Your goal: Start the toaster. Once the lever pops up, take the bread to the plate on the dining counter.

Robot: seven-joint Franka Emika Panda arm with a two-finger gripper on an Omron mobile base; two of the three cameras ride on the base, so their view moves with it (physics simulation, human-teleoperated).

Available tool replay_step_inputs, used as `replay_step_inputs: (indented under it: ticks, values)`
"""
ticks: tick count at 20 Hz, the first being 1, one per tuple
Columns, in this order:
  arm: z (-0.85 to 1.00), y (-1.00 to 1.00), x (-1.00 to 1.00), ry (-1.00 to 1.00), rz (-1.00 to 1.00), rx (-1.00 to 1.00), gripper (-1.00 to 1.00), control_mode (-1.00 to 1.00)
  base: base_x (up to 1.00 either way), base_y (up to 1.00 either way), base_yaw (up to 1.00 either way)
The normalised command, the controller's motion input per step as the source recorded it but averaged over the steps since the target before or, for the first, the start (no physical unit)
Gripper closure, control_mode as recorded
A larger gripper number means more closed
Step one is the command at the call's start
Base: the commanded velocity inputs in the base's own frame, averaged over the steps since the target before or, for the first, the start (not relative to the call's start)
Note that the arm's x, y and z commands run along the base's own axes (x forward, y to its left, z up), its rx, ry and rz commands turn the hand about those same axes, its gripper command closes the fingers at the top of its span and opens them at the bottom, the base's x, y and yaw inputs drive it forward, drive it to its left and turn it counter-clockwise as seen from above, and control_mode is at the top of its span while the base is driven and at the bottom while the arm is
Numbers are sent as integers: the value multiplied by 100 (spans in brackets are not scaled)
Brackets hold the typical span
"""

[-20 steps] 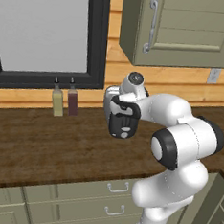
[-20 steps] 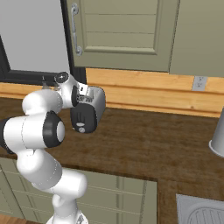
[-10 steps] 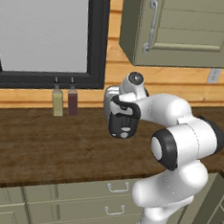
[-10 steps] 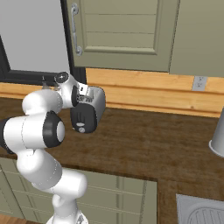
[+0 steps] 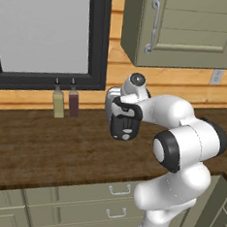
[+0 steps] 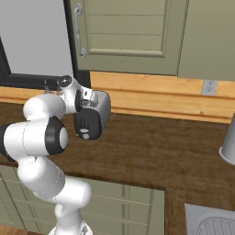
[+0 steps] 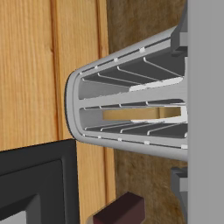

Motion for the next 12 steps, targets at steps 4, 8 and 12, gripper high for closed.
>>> replay_step_inputs:
  ticks: [4,8,12]
  values:
    - [0,0,0,0,0,0,-100,-100,0,0,0]
    - [0,0,0,0,0,0,-100,-100,0,0,0]
    - [0,0,0,0,0,0,-100,-100,0,0,0]
